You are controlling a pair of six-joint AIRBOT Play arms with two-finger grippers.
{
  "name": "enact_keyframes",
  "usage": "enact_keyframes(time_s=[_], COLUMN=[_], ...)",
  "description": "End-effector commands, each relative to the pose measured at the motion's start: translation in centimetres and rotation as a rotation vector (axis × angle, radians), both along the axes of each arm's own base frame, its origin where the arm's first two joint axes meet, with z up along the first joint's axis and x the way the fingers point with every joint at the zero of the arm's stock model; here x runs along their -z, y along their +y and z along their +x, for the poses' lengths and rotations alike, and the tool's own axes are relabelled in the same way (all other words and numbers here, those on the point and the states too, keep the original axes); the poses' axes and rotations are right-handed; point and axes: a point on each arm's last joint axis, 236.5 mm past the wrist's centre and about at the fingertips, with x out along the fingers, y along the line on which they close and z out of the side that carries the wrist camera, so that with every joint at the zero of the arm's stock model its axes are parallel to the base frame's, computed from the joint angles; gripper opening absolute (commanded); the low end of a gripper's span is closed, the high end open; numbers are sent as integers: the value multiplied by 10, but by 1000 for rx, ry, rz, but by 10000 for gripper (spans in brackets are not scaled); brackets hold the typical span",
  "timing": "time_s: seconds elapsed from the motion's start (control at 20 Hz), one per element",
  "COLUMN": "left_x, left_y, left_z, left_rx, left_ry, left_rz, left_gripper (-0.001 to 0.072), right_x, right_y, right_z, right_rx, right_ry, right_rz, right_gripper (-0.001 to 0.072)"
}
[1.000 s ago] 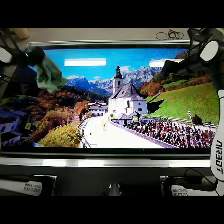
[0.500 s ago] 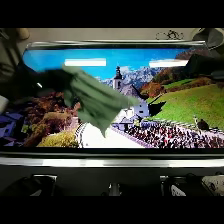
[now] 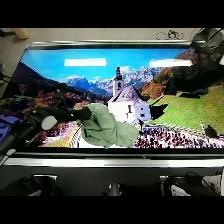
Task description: Fold the shirts.
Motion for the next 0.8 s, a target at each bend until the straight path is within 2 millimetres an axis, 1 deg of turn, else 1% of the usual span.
enact_keyframes(time_s=[0.0, 0.05, 0.1, 0.15, 0.2, 0.25, 0.3, 0.4, 0.5, 0.6, 0.7, 0.75], left_x=[-4, 5, 19, 33, 45, 54, 61, 69, 77, 83, 87, 91], left_y=[68, 86, 100, 107, 107, 100, 88, 69, 65, 65, 64, 65], left_z=[-14, -25, -35, -42, -45, -45, -43, -31, -16, -3, 7, 11], left_rx=[65, 58, 47, 41, 29, 17, 3, -29, -56, -69, -83, -90], left_ry=[109, 171, 226, 259, 273, 272, 271, 258, 231, 204, 180, 171], left_rz=[193, 222, 238, 242, 222, 180, 120, 27, 0, -2, -6, -6], left_gripper=[720, 720, 720, 720, 720, 720, 720, 720, 720, 719, 718, 667], right_x=[53, 73, 94, 114, 129, 143, 155, 178, 197, 209, 215, 218], right_y=[11, 15, 23, 33, 40, 46, 51, 54, 53, 55, 58, 61], right_z=[-24, -35, -45, -50, -54, -57, -62, -73, -85, -94, -93, -89], right_rx=[-32, -40, -41, -31, -23, -3, 11, 37, 51, 47, 62, 79], right_ry=[190, 244, 291, 317, 330, 341, 353, 378, 402, 416, 399, 388], right_rz=[40, 59, 94, 140, 176, 203, 230, 244, 240, 249, 266, 281], right_gripper=[674, 674, 674, 673, 673, 672, 672, 672, 672, 672, 672, 672])
